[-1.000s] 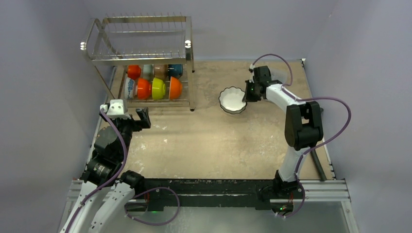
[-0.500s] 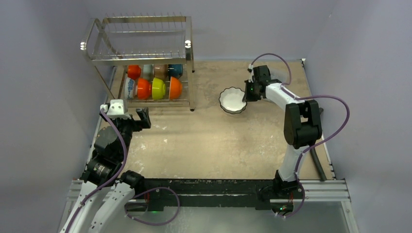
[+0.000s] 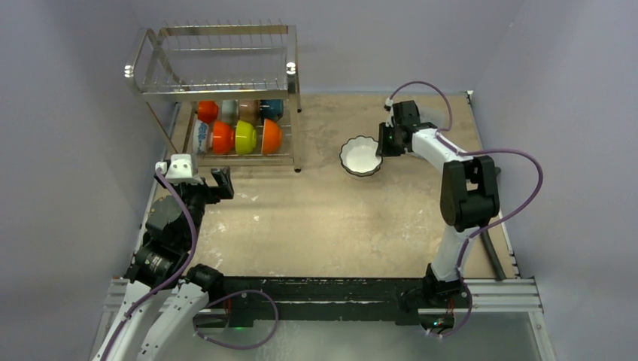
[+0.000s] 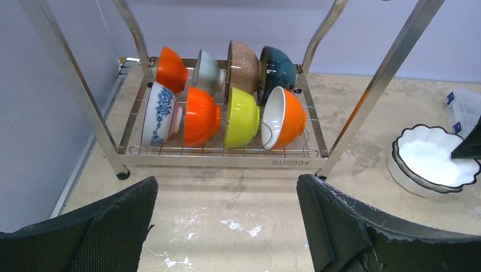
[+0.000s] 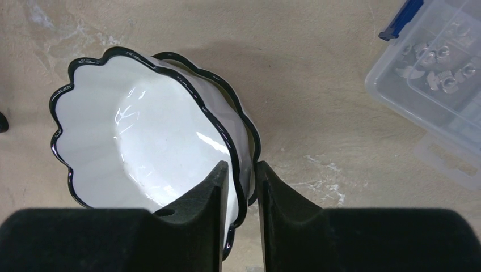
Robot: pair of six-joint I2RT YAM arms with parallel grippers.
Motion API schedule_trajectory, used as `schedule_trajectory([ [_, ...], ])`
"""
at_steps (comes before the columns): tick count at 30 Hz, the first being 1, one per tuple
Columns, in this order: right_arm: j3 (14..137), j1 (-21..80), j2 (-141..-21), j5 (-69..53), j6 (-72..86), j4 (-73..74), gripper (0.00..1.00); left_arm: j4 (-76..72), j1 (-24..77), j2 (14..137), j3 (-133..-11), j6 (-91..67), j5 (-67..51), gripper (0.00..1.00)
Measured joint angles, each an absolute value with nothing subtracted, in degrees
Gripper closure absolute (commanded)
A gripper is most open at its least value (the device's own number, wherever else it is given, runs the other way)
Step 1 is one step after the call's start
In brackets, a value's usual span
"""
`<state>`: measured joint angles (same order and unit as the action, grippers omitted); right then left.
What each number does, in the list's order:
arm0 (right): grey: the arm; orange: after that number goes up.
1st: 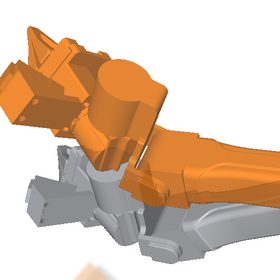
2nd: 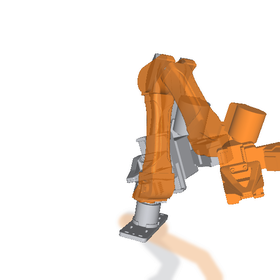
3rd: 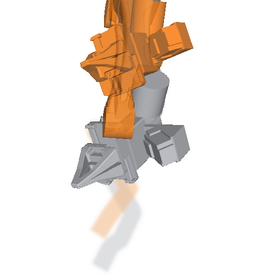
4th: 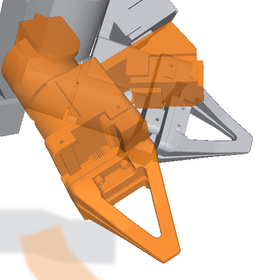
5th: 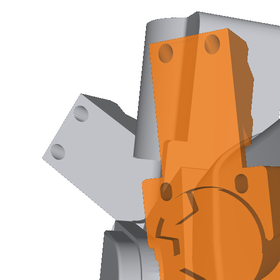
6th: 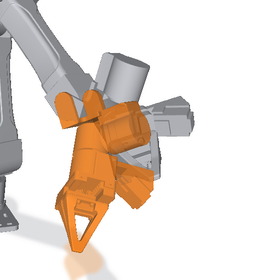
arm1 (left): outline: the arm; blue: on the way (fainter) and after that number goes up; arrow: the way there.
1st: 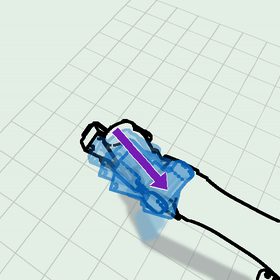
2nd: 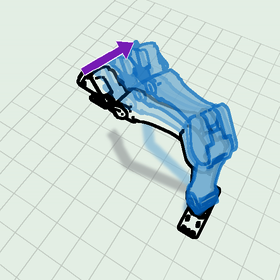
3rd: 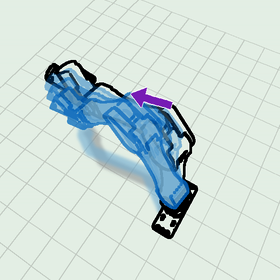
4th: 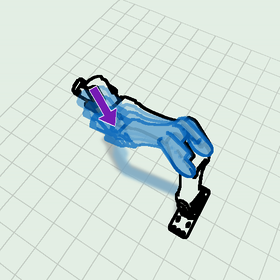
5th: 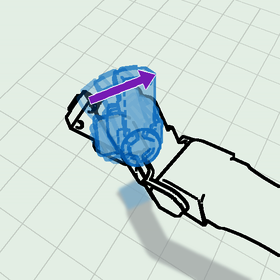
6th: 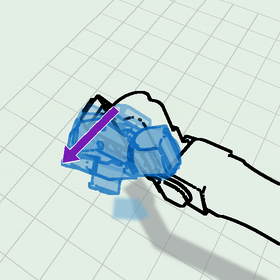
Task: Unload the bowls from the dish rack
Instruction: Place the bowl with the bowl.
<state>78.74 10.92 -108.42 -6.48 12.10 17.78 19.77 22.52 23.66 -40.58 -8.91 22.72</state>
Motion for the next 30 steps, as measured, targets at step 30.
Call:
schedule_trajectory([
  [30,74.6,11.0,-102.7,-2.5,13.0,17.2,0.91,19.8,22.5,23.2,-40.6,-8.9,22.4,0.09],
])
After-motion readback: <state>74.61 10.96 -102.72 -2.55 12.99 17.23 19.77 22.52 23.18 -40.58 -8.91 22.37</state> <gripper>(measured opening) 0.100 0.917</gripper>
